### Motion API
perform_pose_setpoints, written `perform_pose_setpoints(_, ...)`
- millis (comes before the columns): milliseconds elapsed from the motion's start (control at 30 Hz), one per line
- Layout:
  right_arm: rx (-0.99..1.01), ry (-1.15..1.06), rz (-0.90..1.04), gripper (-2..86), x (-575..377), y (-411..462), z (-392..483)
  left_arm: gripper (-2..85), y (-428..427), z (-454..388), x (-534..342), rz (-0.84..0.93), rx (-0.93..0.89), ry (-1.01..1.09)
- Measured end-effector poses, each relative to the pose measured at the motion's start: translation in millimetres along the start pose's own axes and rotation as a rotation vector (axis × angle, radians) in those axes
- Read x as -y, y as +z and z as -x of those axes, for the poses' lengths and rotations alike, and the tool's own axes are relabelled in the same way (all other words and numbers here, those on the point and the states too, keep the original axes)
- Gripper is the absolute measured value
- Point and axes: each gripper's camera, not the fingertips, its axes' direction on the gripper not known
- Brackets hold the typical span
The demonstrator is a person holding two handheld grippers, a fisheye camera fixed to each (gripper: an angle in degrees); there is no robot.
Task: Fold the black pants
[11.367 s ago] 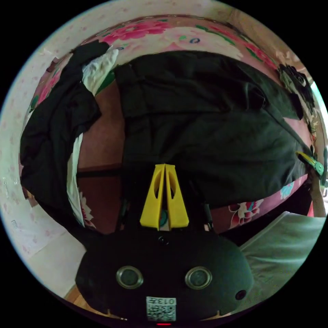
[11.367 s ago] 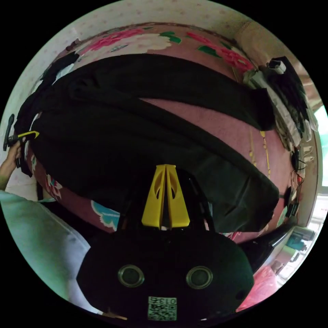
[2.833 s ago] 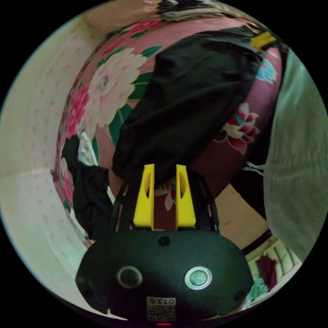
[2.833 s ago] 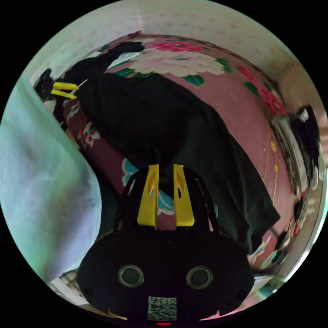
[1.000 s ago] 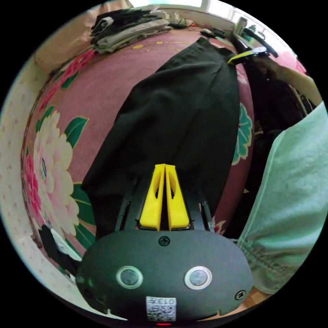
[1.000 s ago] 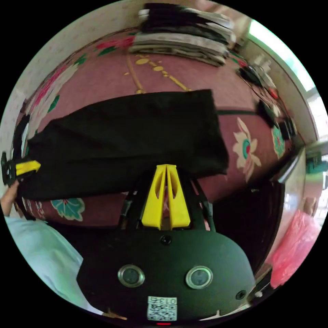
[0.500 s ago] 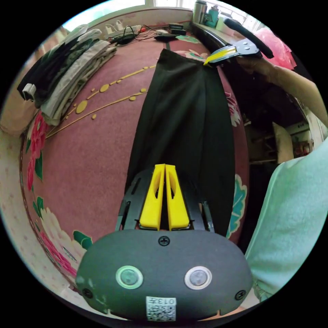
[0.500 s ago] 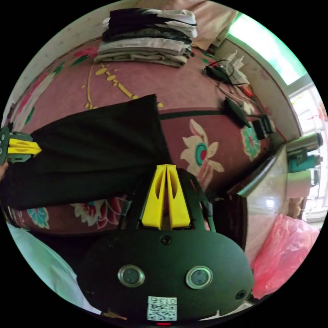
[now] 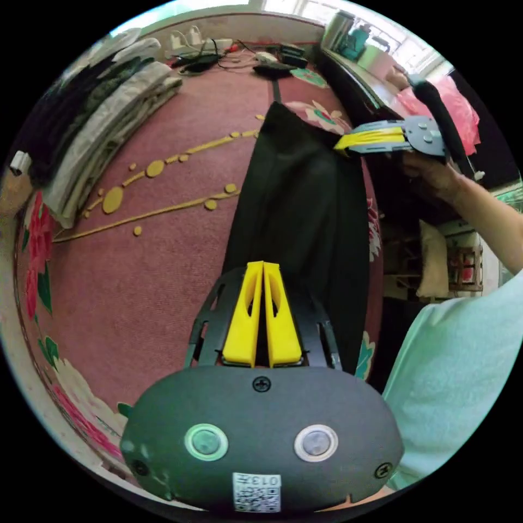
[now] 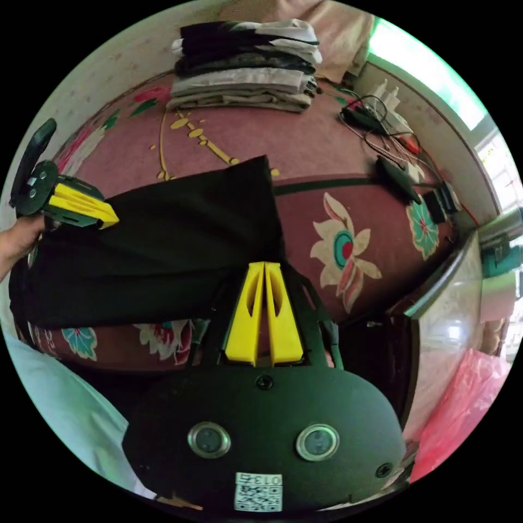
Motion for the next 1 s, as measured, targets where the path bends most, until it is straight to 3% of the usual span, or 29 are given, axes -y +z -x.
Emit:
perform_pose_setpoints(133,0.031,0.154,-0.183,3.1,-44,-34,-45,2.4,-32,18,30,-0.201,0.014,0.018)
perform_pose_setpoints(433,0.282,0.435,-0.237,10.7,-96,2,-129,13.0,-4,34,143,-0.141,-0.12,0.262)
perform_pose_setpoints(600,0.325,0.473,-0.202,9.7,-97,30,-144,12.8,16,37,166,-0.052,-0.18,0.326)
perform_pose_setpoints(767,0.21,0.463,-0.209,7.5,-95,35,-133,10.7,21,43,167,-0.024,-0.176,0.325)
perform_pose_setpoints(933,0.077,0.335,-0.155,5.0,-74,40,-104,8.7,21,22,152,-0.023,-0.009,0.319)
perform_pose_setpoints(1000,0.098,0.356,-0.131,4.2,-68,42,-105,5.6,22,18,149,-0.007,-0.021,0.353)
